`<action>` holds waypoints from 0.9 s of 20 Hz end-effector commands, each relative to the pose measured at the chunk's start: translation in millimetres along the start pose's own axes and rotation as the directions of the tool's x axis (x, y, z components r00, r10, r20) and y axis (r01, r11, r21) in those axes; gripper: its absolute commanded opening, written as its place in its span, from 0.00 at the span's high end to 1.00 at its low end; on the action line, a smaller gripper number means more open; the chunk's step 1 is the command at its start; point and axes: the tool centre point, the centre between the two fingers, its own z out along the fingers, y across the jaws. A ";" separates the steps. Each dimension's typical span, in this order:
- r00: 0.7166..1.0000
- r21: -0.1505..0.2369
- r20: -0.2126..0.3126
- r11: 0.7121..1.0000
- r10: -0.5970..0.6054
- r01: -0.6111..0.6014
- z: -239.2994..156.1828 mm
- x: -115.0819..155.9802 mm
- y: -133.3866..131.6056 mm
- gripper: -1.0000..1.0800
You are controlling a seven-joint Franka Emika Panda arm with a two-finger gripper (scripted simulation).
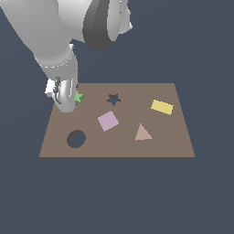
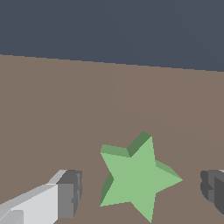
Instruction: Insert a designated object into the corresponding slot on a board.
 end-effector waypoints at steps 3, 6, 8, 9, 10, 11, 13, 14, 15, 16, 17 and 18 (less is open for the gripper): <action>1.000 0.000 0.000 1.000 0.002 -0.002 8.0 -0.1 0.3 0.04; 1.000 0.000 0.000 1.000 0.005 -0.005 17.0 -0.3 0.8 0.04; 1.000 0.000 0.000 1.000 0.006 -0.006 19.7 -0.3 1.0 0.04; 1.000 0.000 0.000 1.000 0.006 -0.006 20.1 -0.4 1.0 0.04; 1.000 0.000 0.000 1.000 0.006 -0.006 20.1 -0.4 1.0 1.00; 1.000 0.000 0.000 1.000 0.006 -0.006 20.1 -0.4 1.0 1.00; 1.000 0.000 0.000 1.000 0.006 -0.006 20.1 -0.4 1.0 1.00; 1.000 0.000 0.000 1.000 0.006 -0.006 20.1 -0.4 1.0 1.00; 1.000 0.000 0.000 1.000 0.006 -0.006 20.1 -0.4 1.0 1.00; 1.000 0.000 0.000 1.000 0.006 -0.006 20.1 -0.4 1.0 1.00; 1.000 0.000 0.000 1.000 0.006 -0.006 20.1 -0.4 1.0 1.00; 1.000 0.000 0.000 1.000 0.006 -0.006 20.1 -0.4 1.0 1.00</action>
